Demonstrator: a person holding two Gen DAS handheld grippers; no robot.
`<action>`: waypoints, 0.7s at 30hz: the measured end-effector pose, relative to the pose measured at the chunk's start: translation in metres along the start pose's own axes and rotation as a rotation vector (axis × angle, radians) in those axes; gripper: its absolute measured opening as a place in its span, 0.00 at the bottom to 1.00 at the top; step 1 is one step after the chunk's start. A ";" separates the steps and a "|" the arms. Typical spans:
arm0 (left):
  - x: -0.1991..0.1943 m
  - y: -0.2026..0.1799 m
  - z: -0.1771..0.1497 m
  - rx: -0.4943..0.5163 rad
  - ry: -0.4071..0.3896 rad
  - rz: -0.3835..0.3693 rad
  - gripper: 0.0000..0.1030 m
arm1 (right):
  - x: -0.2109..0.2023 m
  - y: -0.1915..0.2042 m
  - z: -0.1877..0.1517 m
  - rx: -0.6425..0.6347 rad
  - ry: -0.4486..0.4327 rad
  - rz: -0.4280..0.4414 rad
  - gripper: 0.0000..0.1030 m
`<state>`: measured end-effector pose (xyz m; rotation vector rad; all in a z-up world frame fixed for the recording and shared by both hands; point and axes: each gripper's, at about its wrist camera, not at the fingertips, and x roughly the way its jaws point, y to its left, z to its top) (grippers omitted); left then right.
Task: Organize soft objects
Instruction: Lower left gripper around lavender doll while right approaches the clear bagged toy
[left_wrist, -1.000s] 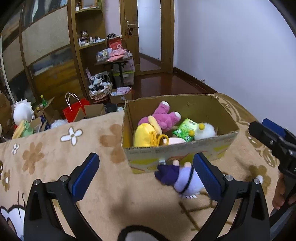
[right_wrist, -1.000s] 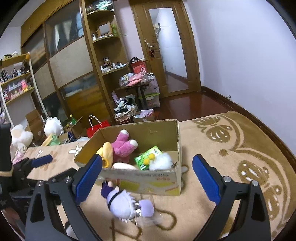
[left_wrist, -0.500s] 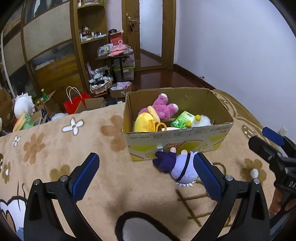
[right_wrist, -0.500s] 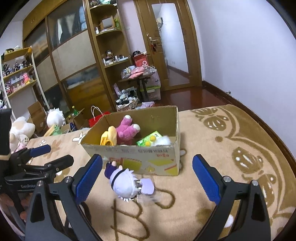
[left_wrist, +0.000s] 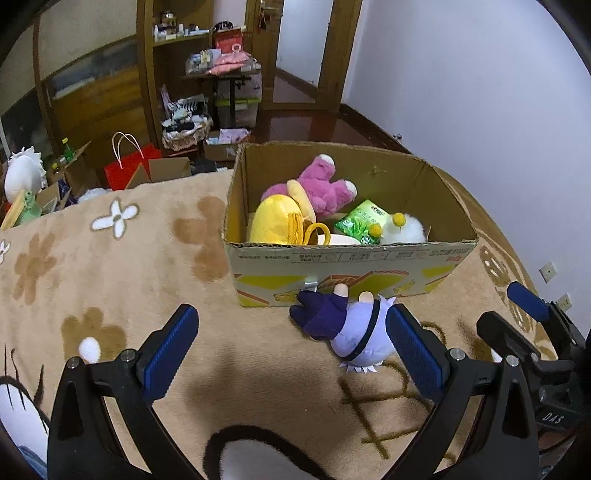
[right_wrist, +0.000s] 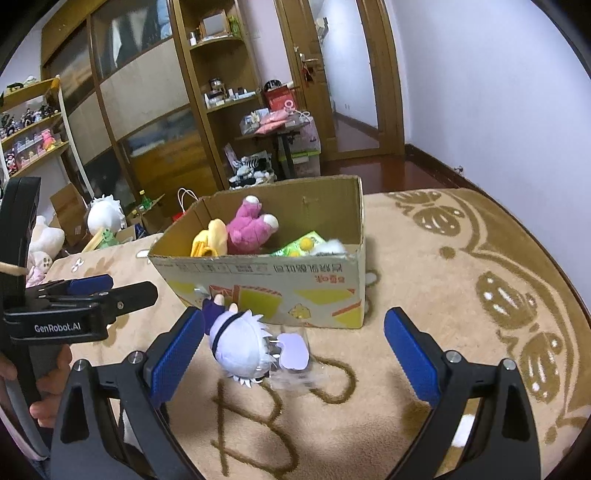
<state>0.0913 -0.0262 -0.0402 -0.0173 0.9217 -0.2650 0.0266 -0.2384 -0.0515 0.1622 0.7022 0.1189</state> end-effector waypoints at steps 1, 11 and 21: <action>0.003 -0.001 0.000 0.005 0.008 0.001 0.98 | 0.002 -0.001 -0.001 0.001 0.007 0.000 0.99; 0.035 -0.019 -0.001 0.066 0.078 -0.007 0.98 | 0.030 -0.004 -0.010 0.018 0.106 -0.027 0.99; 0.065 -0.032 -0.002 0.084 0.155 -0.047 0.98 | 0.052 -0.013 -0.022 0.087 0.204 -0.028 0.99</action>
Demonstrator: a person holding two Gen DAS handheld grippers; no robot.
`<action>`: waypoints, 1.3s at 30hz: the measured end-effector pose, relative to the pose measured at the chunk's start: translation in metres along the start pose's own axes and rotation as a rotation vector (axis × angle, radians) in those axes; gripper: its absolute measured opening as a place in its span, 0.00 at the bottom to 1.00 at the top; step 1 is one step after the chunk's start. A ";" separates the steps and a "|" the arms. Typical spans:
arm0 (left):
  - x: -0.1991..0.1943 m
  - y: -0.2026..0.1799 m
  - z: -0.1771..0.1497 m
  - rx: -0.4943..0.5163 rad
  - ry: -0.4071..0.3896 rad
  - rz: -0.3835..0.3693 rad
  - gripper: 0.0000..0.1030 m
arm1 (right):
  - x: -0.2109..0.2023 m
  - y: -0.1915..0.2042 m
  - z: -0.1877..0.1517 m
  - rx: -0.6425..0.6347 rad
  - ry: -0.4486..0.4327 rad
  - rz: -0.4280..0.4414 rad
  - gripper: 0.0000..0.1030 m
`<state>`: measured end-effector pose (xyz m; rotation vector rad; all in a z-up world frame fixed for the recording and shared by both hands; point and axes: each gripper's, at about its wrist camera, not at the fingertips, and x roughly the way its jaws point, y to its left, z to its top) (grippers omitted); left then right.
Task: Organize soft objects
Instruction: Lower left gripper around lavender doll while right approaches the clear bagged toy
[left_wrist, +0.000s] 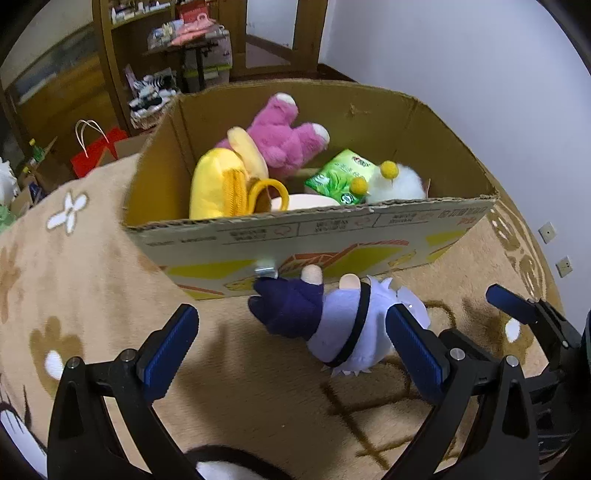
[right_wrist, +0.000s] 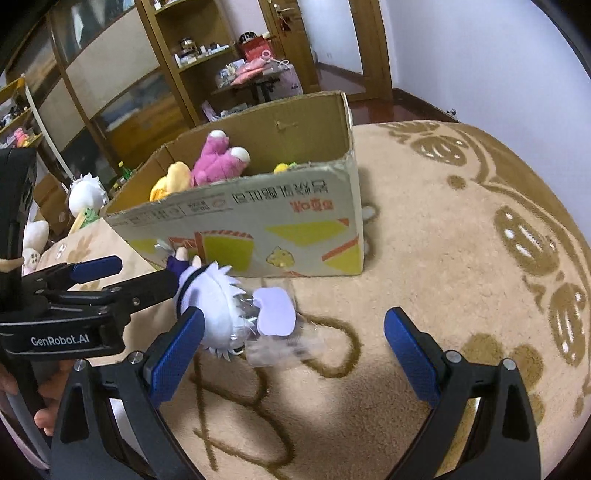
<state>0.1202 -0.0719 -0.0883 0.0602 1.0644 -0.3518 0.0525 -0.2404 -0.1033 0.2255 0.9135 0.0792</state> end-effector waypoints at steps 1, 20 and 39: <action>0.003 -0.001 0.000 0.001 0.007 -0.005 0.98 | 0.002 0.000 0.000 0.003 0.006 0.001 0.99; 0.030 -0.006 0.009 -0.010 0.065 -0.075 0.98 | 0.033 0.009 -0.006 -0.073 0.109 -0.022 0.87; 0.044 -0.012 0.009 -0.033 0.104 -0.069 0.96 | 0.040 0.020 -0.007 -0.157 0.118 0.003 0.39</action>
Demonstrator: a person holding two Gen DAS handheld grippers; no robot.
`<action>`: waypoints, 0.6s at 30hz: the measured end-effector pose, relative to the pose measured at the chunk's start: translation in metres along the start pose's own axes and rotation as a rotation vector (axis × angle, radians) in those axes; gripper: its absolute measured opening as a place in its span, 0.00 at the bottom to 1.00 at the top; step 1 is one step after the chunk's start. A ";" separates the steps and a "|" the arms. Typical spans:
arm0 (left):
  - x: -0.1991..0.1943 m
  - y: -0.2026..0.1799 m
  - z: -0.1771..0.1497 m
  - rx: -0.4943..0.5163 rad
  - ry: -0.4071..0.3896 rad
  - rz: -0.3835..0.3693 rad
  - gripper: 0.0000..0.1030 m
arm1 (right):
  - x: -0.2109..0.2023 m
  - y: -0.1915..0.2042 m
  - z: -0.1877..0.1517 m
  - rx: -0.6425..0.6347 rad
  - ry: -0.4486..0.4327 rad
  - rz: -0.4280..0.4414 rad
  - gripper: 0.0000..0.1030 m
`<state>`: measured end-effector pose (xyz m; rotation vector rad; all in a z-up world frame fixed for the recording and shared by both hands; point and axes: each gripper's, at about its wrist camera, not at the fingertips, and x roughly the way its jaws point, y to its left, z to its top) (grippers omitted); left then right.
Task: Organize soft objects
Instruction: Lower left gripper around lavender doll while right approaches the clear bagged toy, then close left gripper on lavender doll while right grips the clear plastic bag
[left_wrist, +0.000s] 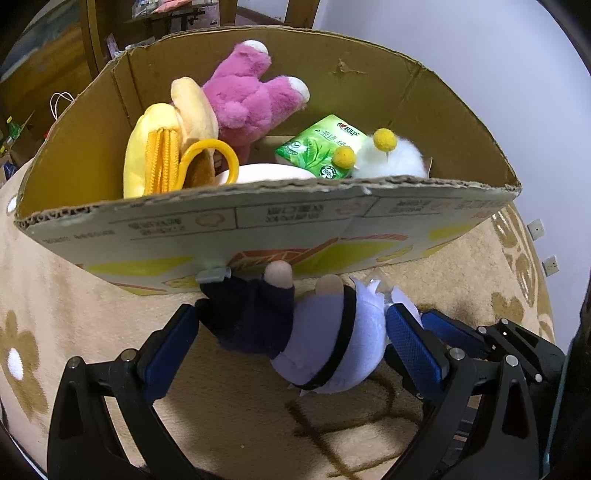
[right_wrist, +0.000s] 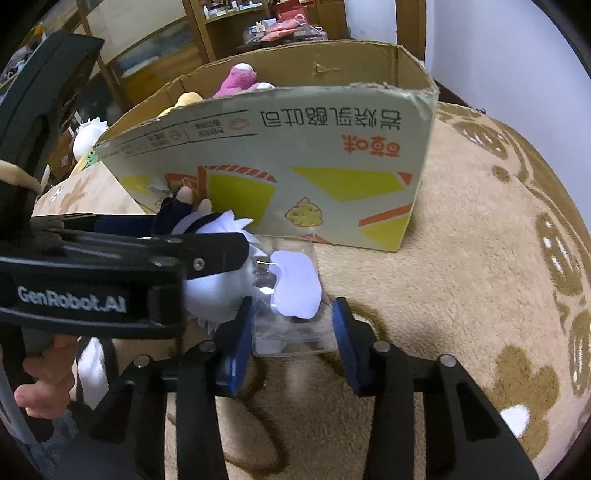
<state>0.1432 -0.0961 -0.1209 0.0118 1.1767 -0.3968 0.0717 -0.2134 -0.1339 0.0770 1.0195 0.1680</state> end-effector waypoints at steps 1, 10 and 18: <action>0.000 -0.001 0.000 -0.001 0.000 0.002 0.96 | -0.001 -0.001 -0.001 -0.003 -0.001 -0.003 0.38; -0.007 -0.010 -0.005 -0.024 -0.019 0.001 0.85 | -0.003 0.009 -0.002 -0.056 -0.021 -0.050 0.35; -0.005 -0.011 -0.006 -0.026 -0.011 -0.014 0.81 | -0.007 0.021 -0.007 -0.104 -0.026 -0.097 0.28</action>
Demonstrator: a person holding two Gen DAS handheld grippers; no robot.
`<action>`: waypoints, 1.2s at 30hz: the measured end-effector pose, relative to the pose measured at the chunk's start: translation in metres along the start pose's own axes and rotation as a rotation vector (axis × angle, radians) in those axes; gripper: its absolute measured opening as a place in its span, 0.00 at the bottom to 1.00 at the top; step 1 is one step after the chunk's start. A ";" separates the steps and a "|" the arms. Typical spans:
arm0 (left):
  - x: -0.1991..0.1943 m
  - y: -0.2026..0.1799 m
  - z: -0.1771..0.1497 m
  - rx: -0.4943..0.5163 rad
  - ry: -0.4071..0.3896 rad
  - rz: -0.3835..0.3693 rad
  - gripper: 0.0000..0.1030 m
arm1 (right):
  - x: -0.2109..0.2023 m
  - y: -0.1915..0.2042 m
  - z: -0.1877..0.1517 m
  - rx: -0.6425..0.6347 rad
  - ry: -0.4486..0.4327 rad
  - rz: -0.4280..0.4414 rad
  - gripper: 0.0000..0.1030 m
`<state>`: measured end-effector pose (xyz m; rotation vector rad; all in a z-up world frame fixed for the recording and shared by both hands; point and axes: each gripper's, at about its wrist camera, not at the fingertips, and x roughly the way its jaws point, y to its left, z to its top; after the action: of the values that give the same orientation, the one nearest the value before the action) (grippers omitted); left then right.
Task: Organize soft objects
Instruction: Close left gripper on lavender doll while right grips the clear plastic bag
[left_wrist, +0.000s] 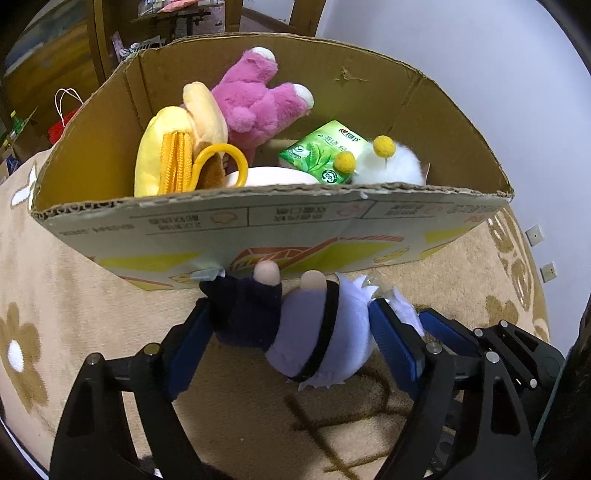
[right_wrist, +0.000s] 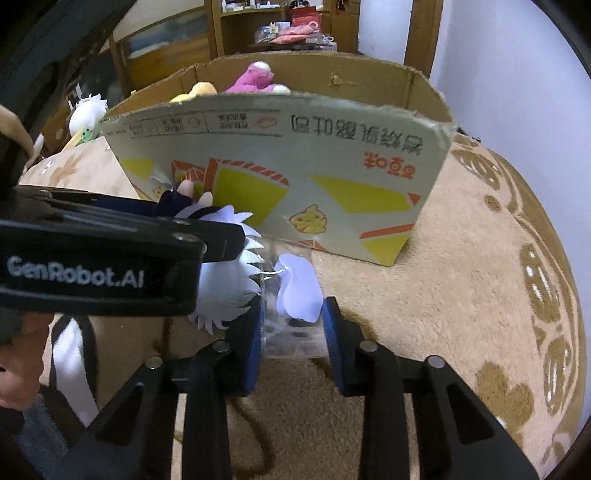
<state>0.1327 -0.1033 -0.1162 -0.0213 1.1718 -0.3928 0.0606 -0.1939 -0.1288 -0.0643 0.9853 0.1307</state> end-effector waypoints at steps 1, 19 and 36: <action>0.000 0.005 0.002 -0.006 0.001 -0.006 0.81 | -0.002 -0.001 -0.001 0.005 -0.002 -0.002 0.26; -0.027 0.027 -0.011 -0.033 -0.037 0.016 0.81 | -0.016 -0.027 -0.002 0.088 -0.007 0.028 0.14; -0.037 0.043 -0.019 -0.066 -0.087 0.067 0.63 | -0.028 -0.042 -0.003 0.196 -0.050 0.108 0.09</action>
<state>0.1158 -0.0484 -0.0998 -0.0558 1.0964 -0.2919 0.0490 -0.2383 -0.1074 0.1715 0.9477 0.1338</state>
